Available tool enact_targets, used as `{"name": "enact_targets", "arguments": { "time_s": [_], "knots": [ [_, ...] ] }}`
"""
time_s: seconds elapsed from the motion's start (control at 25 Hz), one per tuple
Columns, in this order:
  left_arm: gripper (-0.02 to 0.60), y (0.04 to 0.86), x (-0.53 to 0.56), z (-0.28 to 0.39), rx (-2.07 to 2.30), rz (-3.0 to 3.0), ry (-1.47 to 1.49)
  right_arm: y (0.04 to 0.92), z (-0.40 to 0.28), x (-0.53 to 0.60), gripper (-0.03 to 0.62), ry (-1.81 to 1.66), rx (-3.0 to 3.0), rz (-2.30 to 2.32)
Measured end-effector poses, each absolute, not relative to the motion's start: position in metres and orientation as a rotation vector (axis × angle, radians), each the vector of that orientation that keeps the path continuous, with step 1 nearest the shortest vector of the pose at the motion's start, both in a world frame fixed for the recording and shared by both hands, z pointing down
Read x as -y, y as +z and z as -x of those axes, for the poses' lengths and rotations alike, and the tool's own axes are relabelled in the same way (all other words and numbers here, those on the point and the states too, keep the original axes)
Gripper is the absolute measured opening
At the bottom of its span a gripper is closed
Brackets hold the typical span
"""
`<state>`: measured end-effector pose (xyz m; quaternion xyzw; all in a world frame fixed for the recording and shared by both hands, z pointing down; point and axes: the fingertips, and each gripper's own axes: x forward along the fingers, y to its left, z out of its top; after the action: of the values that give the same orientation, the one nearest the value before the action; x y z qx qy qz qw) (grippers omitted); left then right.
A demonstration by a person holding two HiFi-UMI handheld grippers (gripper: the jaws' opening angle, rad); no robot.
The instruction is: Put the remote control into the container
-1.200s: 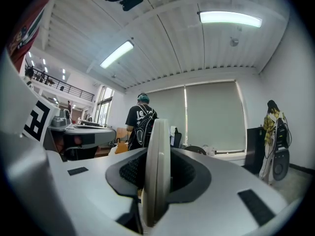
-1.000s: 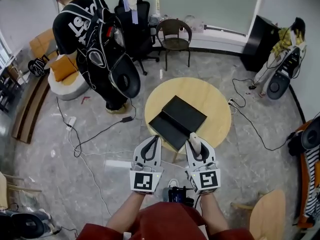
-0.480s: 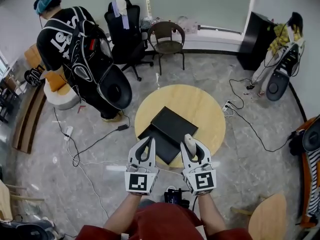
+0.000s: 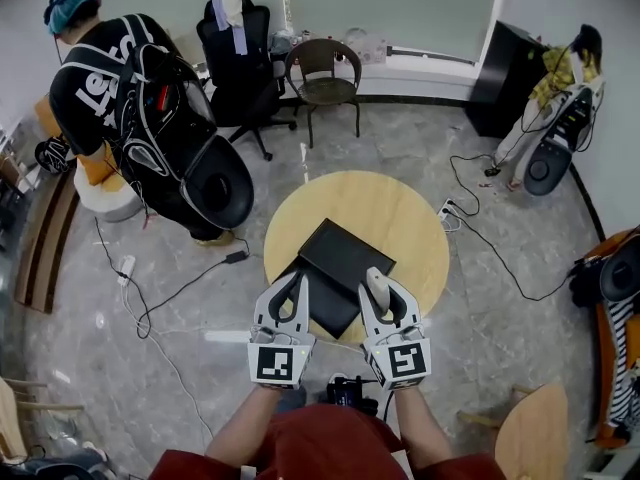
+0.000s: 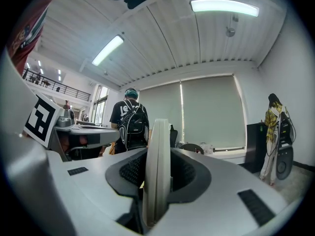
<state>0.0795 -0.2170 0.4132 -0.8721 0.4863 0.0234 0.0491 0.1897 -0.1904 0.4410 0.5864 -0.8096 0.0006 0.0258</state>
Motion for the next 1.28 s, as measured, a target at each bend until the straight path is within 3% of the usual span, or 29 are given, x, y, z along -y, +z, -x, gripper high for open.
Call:
{"name": "enact_targets", "arguments": {
  "time_s": [0.48,1.28],
  "knots": [
    [0.017,0.410,0.258,-0.027,-1.440,2.696,0.146,0.431,-0.136,0.223,0.120,-0.042,2.434,-1.828],
    [0.017,0.413,0.275,0.003,-1.489,2.671,0.116,0.444,-0.113,0.251,0.120,0.011,2.417,-1.776]
  ]
}}
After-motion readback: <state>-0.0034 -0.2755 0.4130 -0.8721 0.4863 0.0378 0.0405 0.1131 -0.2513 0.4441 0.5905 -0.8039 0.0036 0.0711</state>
